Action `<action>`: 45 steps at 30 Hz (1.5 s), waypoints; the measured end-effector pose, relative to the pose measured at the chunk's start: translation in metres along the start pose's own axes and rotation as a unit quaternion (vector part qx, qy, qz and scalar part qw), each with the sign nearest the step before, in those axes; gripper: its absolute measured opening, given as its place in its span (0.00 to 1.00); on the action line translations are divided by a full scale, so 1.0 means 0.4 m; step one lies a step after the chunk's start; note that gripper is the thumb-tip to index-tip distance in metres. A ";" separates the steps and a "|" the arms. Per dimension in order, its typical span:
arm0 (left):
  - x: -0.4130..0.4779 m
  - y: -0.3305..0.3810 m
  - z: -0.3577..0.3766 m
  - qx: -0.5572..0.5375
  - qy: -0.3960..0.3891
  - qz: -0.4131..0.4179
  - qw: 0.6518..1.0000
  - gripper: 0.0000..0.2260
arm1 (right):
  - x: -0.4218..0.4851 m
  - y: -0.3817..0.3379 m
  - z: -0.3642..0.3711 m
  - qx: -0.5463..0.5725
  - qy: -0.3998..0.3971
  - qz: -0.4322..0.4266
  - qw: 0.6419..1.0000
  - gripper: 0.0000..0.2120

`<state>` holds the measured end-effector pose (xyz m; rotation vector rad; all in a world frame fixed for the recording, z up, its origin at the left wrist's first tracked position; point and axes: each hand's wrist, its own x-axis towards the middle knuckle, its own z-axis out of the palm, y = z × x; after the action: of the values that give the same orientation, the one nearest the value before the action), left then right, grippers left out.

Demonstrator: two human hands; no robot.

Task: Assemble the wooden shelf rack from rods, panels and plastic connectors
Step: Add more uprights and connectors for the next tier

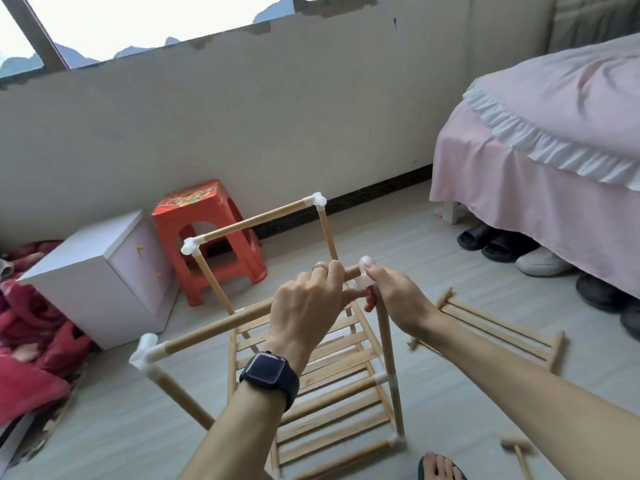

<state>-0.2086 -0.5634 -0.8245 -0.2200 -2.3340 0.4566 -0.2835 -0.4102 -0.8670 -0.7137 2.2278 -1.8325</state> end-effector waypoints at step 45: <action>-0.019 0.020 0.016 -0.046 -0.009 -0.058 0.997 0.22 | -0.016 0.019 0.020 -0.058 0.066 -0.055 0.995 0.29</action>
<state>-0.2073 -0.5600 -0.8366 -0.1225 -2.3731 0.2959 -0.2762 -0.4133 -0.8772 -0.7719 2.4417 -1.8625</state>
